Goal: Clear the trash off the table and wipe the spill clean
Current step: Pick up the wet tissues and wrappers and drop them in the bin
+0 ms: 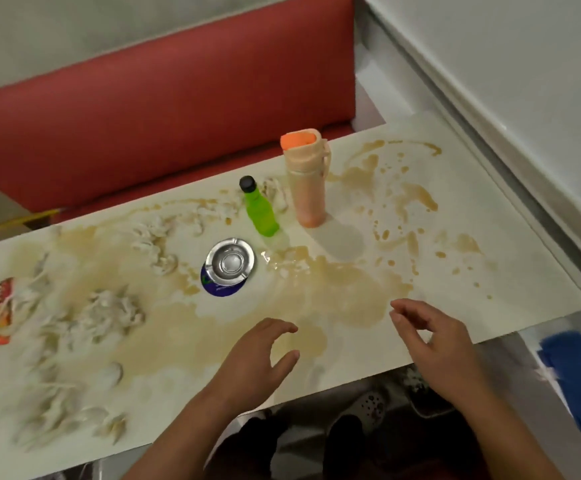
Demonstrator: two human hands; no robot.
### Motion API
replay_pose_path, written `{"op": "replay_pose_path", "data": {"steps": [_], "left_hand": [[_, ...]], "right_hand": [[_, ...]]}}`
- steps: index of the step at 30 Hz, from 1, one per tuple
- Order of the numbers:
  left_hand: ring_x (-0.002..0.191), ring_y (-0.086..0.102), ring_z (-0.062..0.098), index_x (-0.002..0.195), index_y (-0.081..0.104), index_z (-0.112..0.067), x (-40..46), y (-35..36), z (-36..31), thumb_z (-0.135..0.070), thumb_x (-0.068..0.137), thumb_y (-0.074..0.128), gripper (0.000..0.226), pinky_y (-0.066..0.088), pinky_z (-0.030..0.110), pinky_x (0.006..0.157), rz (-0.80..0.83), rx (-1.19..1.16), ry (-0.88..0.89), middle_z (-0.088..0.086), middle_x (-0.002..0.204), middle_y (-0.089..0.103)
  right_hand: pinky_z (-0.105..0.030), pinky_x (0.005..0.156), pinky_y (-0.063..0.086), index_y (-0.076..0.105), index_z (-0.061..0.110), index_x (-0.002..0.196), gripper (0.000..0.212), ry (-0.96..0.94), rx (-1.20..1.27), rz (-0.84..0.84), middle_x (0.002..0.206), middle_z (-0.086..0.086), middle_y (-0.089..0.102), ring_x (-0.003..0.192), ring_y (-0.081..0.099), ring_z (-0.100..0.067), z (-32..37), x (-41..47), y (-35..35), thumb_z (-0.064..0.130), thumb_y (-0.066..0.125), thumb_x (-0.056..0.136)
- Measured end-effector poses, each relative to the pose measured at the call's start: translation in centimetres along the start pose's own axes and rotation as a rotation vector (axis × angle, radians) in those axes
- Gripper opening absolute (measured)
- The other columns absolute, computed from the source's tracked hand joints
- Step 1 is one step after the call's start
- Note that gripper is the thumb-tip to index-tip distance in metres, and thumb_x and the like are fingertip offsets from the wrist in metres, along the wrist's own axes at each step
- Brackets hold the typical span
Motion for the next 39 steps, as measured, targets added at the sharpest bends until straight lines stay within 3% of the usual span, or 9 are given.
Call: {"op": "replay_pose_path", "data": {"steps": [3, 7, 11, 16, 21, 28, 32, 35, 39], "left_hand": [[0.11, 0.044, -0.02, 0.13, 0.056, -0.04, -2.1, -2.4, 4.9, -0.044, 0.097, 0.062, 0.034, 0.039, 0.014, 0.099, -0.022, -0.021, -0.047, -0.029, 0.127, 0.05], [0.107, 0.043, -0.024, 0.13, 0.058, -0.037, -4.6, -6.4, 11.6, -0.041, 0.096, 0.065, 0.035, 0.032, 0.004, 0.095, -0.087, -0.052, -0.1, -0.026, 0.126, 0.053], [0.108, 0.049, -0.009, 0.13, 0.059, -0.033, -7.3, -10.6, 18.5, -0.038, 0.095, 0.067, 0.036, 0.042, 0.02, 0.099, -0.15, -0.075, -0.173, -0.021, 0.127, 0.055], [0.111, 0.053, 0.001, 0.133, 0.058, -0.031, -10.7, -14.8, 26.2, -0.038, 0.095, 0.067, 0.04, 0.038, 0.019, 0.092, -0.178, -0.052, -0.278, -0.016, 0.131, 0.053], [0.104, 0.057, 0.006, 0.139, 0.054, -0.03, -14.1, -15.7, 32.9, -0.037, 0.094, 0.069, 0.048, 0.042, 0.022, 0.089, -0.135, -0.043, -0.412, -0.009, 0.136, 0.053], [0.105, 0.063, 0.012, 0.149, 0.044, -0.033, -13.5, -12.1, 35.7, -0.037, 0.093, 0.067, 0.06, 0.051, 0.027, 0.089, -0.01, 0.009, -0.368, -0.007, 0.144, 0.042], [0.09, 0.065, 0.015, 0.138, 0.056, -0.028, -12.5, -11.0, 36.2, -0.026, 0.094, 0.064, 0.045, 0.056, 0.033, 0.078, -0.026, 0.036, -0.376, -0.007, 0.134, 0.044], [0.084, 0.063, 0.015, 0.125, 0.066, -0.022, -12.2, -11.4, 36.4, -0.018, 0.095, 0.06, 0.031, 0.054, 0.032, 0.076, -0.081, -0.003, -0.373, -0.005, 0.117, 0.049], [0.078, 0.06, 0.015, 0.114, 0.07, -0.019, -12.2, -11.8, 36.6, -0.013, 0.096, 0.058, 0.023, 0.05, 0.028, 0.07, -0.117, -0.004, -0.371, -0.005, 0.103, 0.052]], "right_hand": [[-0.005, 0.081, 0.047, 0.07, 0.038, 0.115, 0.019, -0.017, -0.019, 0.064, 0.104, 0.032, 0.068, 0.1, 0.065, 0.005, 2.6, 0.0, 5.0, 0.032, 0.065, 0.098], [-0.008, 0.083, 0.049, 0.071, 0.038, 0.116, 0.019, -0.033, -0.027, 0.168, 0.103, 0.03, 0.069, 0.1, 0.066, 0.003, 6.0, -0.3, 12.8, 0.031, 0.065, 0.099], [-0.008, 0.083, 0.047, 0.07, 0.039, 0.117, 0.02, -0.065, -0.081, 0.282, 0.103, 0.027, 0.07, 0.1, 0.065, 0.005, 9.9, -0.2, 21.1, 0.031, 0.064, 0.1], [-0.018, 0.086, 0.051, 0.069, 0.029, 0.122, 0.023, -0.115, -0.148, 0.411, 0.102, 0.019, 0.07, 0.096, 0.065, 0.001, 14.6, 0.5, 30.9, 0.027, 0.062, 0.1], [-0.02, 0.086, 0.051, 0.066, 0.032, 0.128, 0.028, -0.144, -0.232, 0.563, 0.103, 0.021, 0.066, 0.096, 0.062, 0.005, 17.7, 0.2, 39.2, 0.032, 0.058, 0.101], [-0.031, 0.094, 0.052, 0.062, 0.028, 0.133, 0.033, -0.178, -0.354, 0.681, 0.121, 0.012, 0.064, 0.102, 0.062, -0.005, 18.6, 0.2, 46.5, 0.031, 0.058, 0.101], [-0.036, 0.098, 0.049, 0.054, 0.026, 0.142, 0.041, -0.228, -0.466, 0.709, 0.141, 0.005, 0.05, 0.113, 0.06, -0.017, 19.1, 1.4, 49.6, 0.03, 0.058, 0.101], [-0.041, 0.092, 0.051, 0.045, 0.024, 0.148, 0.051, -0.264, -0.524, 0.68, 0.151, 0.003, 0.036, 0.107, 0.062, -0.022, 20.1, 2.8, 51.6, 0.029, 0.059, 0.1], [-0.039, 0.089, 0.051, 0.037, 0.021, 0.15, 0.077, -0.183, -0.597, 0.603, 0.149, -0.001, 0.033, 0.115, 0.061, -0.026, 20.1, 4.1, 54.1, 0.058, 0.066, 0.089]]}}
Point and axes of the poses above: each hand's wrist, its own x-axis towards the middle knuckle, its own y-axis out of the palm, z = x × y, the point moved 8 cm from there along x, towards the middle knuckle
